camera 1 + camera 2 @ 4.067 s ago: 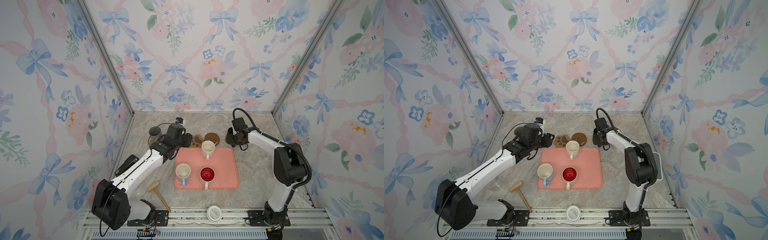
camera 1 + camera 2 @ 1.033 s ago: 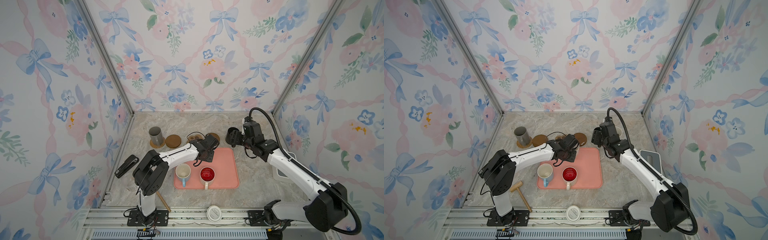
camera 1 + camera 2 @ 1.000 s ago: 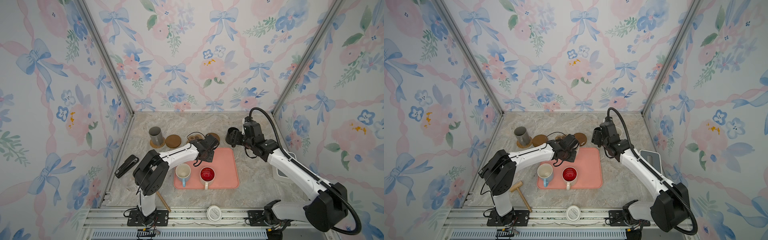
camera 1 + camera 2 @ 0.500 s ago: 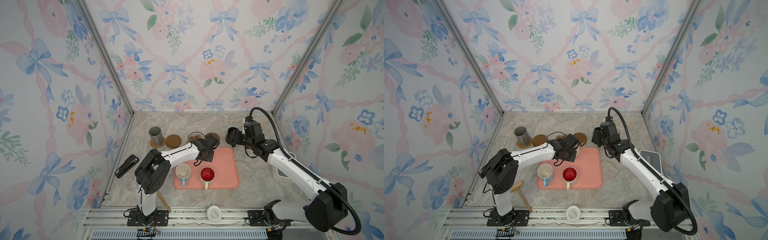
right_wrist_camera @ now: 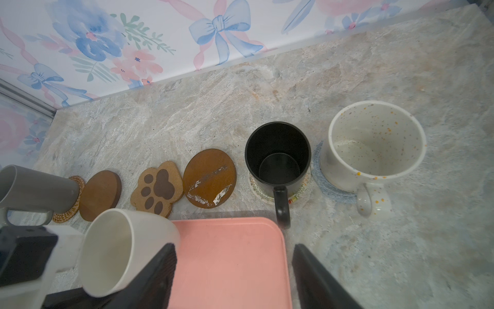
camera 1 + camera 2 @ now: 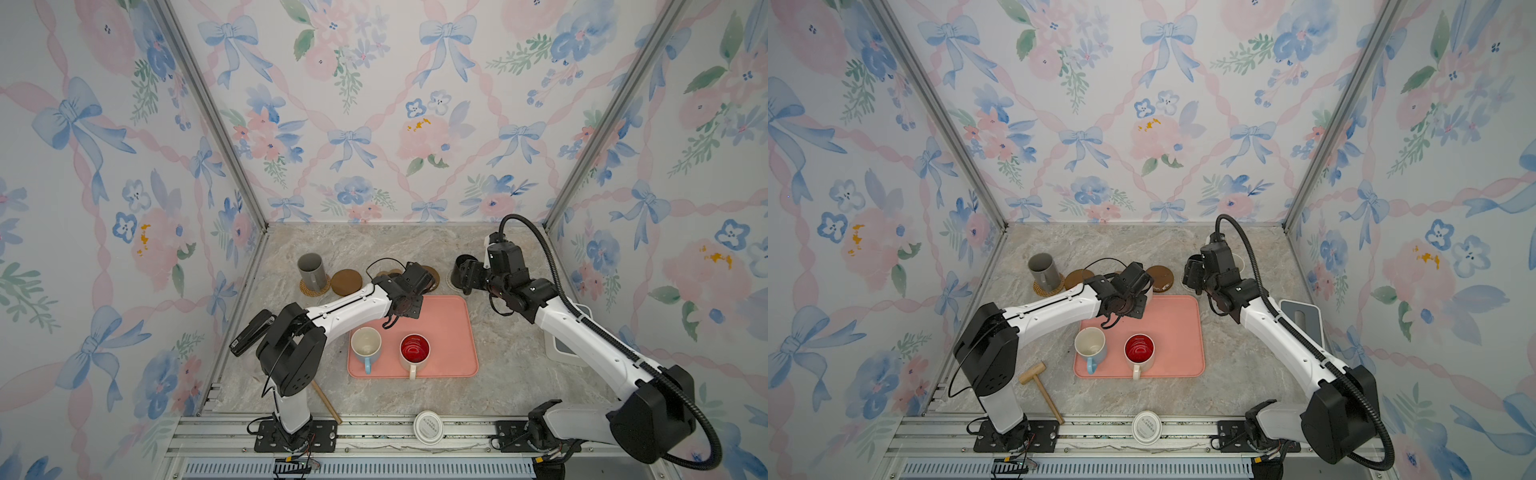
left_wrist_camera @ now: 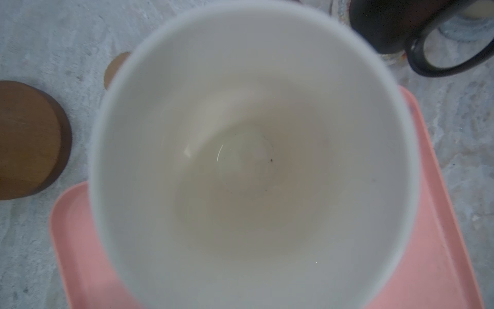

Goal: Place cups on coasters
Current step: Pick up the cup from the tray, then place the cup on the coaster.

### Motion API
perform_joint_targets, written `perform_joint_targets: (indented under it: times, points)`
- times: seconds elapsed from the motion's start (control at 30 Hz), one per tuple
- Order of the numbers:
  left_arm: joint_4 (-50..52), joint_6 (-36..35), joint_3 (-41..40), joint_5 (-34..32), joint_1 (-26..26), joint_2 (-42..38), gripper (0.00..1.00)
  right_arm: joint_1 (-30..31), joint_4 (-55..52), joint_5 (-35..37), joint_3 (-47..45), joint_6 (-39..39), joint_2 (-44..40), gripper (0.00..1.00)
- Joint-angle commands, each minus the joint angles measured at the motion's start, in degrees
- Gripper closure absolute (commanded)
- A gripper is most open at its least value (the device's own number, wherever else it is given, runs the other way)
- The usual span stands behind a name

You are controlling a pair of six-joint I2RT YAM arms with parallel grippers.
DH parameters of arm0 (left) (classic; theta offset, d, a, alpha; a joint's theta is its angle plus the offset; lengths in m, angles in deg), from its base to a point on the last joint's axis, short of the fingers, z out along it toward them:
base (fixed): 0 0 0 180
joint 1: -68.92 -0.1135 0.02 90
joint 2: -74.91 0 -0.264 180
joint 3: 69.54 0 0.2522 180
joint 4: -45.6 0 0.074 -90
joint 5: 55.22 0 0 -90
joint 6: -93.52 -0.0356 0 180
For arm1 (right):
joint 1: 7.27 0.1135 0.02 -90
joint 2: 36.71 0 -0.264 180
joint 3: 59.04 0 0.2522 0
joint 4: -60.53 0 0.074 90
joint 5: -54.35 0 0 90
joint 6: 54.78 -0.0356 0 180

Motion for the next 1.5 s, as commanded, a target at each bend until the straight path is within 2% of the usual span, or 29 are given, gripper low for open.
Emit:
perform_joint_targets:
  times: [0.0,0.4,0.73,1.13,1.47]
  points:
    - [-0.39,-1.68,-0.26,-4.11,-2.18,-4.31,1.0,-0.29,0.99,-0.8,-0.16,-0.58,0.95,0.29]
    - [-0.38,-4.0,-5.02,-5.19,-12.9,-9.18,1.0,0.48,0.54,-0.81,1.16,-0.4,2.67,0.29]
    - [-0.46,-4.68,-6.08,-6.31,-18.88,-8.6,1.0,1.95,0.44,-1.38,4.02,-0.3,6.71,0.29]
    - [-0.99,-4.7,-7.01,-5.72,-23.71,-5.33,1.0,2.54,0.34,-1.52,5.43,-0.22,8.67,0.29]
    - [-3.66,-4.96,-7.75,-3.2,-25.71,-3.53,1.0,2.69,-0.01,-1.54,5.97,-0.18,9.27,0.29]
